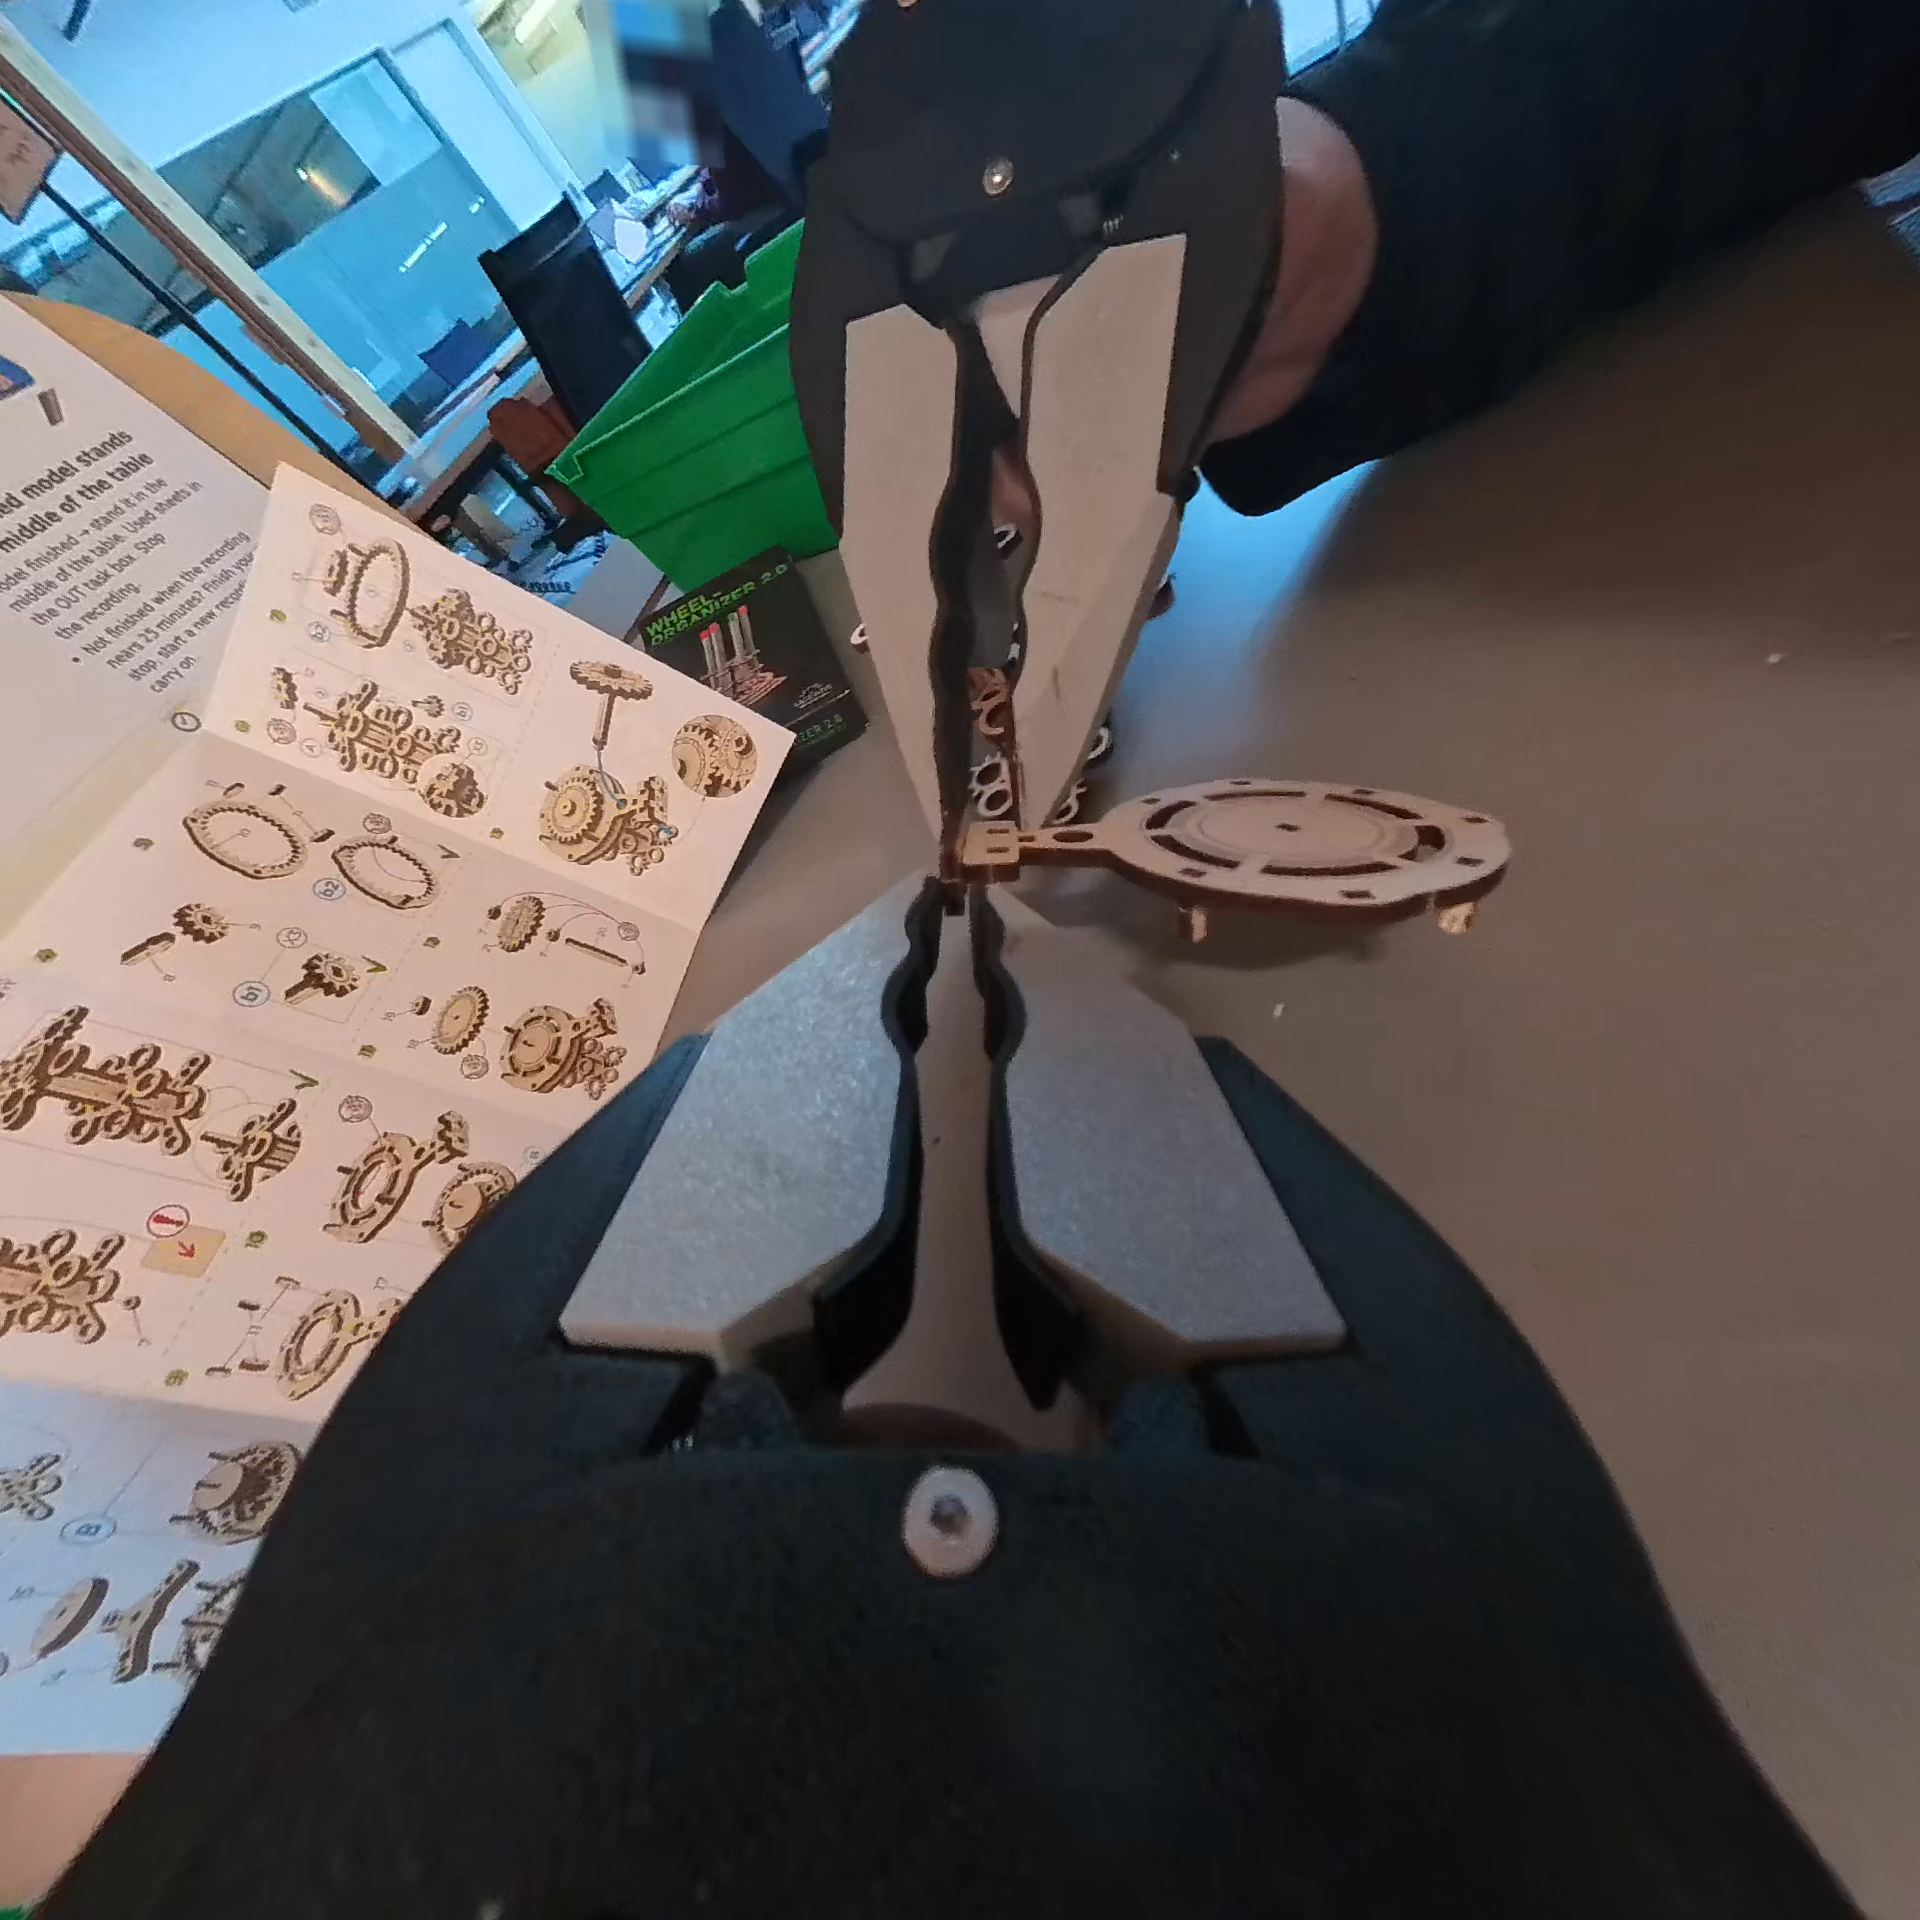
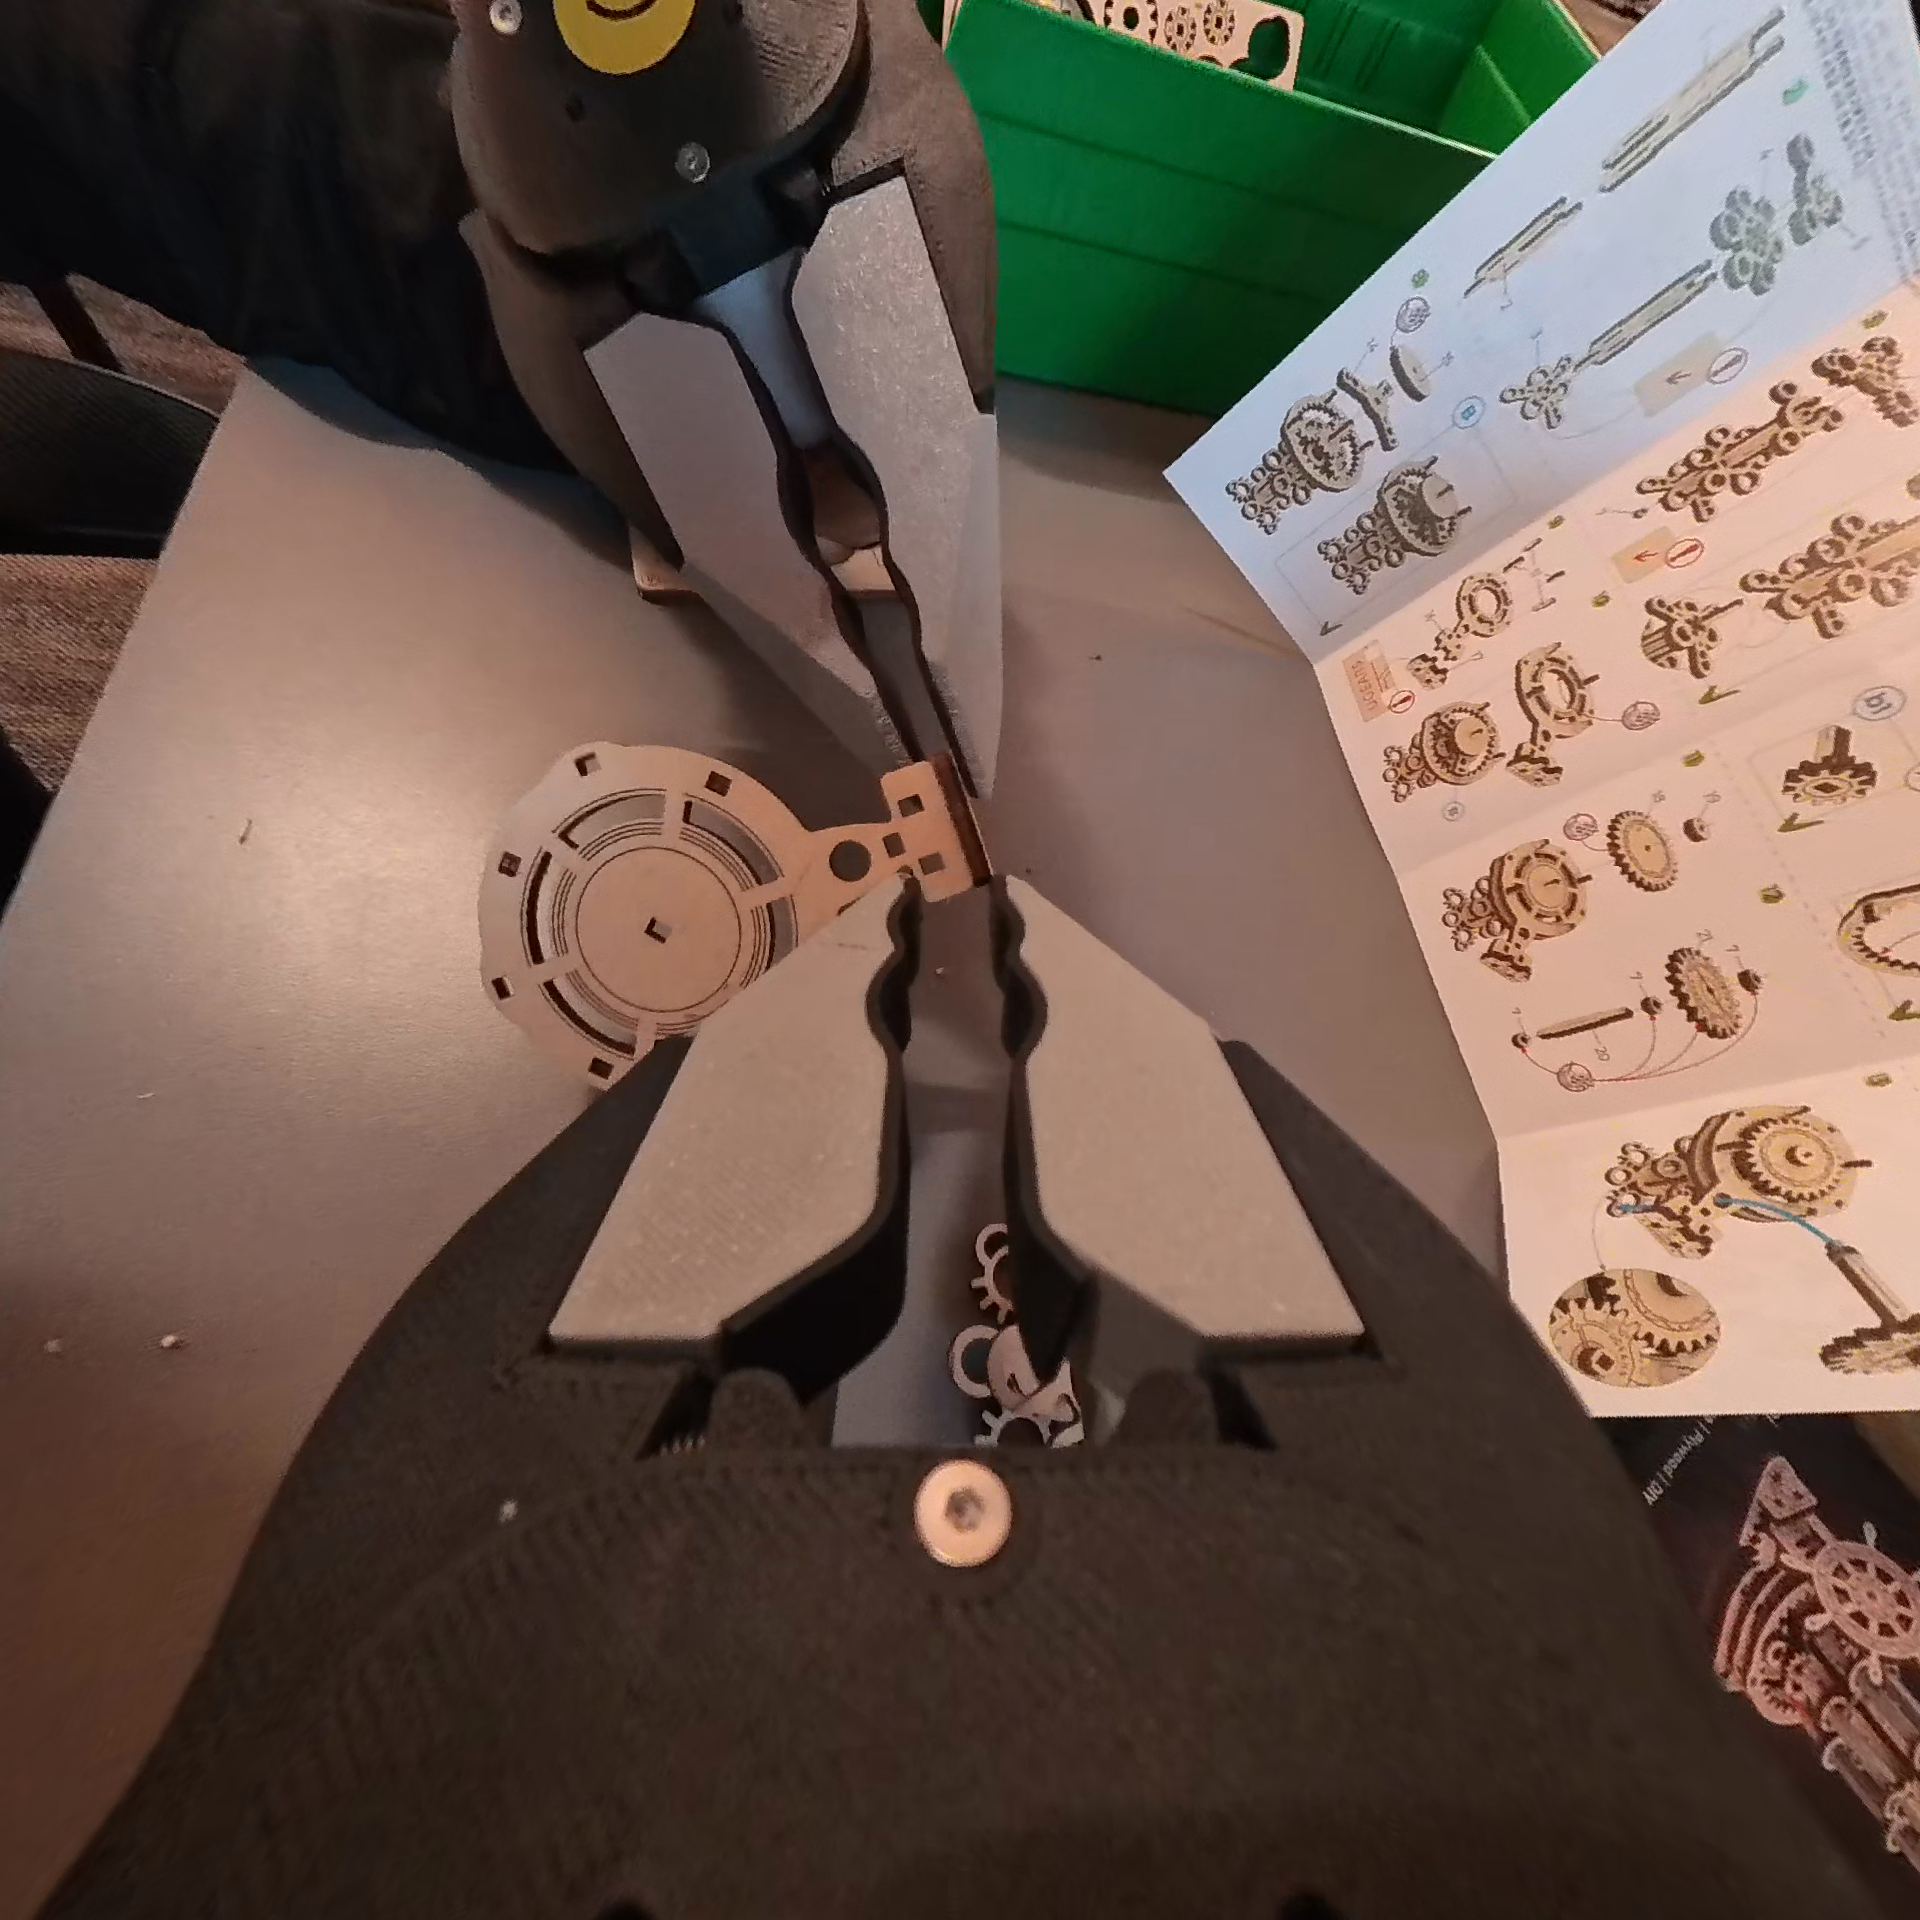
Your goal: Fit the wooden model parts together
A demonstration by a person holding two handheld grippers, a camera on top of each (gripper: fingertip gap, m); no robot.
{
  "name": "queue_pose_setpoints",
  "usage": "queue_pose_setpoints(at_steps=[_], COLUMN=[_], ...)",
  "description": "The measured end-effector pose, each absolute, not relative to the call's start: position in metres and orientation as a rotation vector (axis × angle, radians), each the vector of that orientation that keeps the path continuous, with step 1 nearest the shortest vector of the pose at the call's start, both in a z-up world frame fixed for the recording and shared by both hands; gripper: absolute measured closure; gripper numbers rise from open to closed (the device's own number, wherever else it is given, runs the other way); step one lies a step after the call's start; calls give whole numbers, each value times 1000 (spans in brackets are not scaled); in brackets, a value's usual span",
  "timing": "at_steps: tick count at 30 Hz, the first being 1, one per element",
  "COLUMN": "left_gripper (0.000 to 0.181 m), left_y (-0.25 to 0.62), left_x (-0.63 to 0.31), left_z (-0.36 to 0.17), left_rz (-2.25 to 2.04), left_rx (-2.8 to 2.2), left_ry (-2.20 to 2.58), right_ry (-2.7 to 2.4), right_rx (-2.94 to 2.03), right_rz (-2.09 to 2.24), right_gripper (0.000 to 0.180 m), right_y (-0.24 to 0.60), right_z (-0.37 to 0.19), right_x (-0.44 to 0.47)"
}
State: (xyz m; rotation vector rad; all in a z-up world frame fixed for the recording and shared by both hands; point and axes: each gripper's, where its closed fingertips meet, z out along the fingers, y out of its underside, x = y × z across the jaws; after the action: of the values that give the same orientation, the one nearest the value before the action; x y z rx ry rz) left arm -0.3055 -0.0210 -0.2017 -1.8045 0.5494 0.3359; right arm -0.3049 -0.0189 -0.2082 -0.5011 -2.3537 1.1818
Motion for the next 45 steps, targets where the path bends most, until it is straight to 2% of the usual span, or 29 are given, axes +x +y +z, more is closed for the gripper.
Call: queue_pose_setpoints(at_steps=[15,21,29,40,45], left_gripper=[171,166,155,138,138], left_y=[-21,-27,-32,-34,-31], left_x=[-318,-325,-293,-280,-282], left_z=[-196,-193,-191,-199,-198], left_rz=[319,-1,-444,-477,-439], left_rx=[-1811,-1847,-1844,-1890,-1881], left_ry=[451,255,222,282,272], right_ry=[-2256,-2234,-2180,-2076,-2053], right_rx=[-491,-609,-712,-755,-769], right_rz=[1206,1231,1292,1219,1201], right_gripper=[170,170,170,170,170], right_y=[-15,-5,4,18,20], right_z=[-192,-190,-181,-172,-171], right_x=[-309,-317,-322,-330,-332])
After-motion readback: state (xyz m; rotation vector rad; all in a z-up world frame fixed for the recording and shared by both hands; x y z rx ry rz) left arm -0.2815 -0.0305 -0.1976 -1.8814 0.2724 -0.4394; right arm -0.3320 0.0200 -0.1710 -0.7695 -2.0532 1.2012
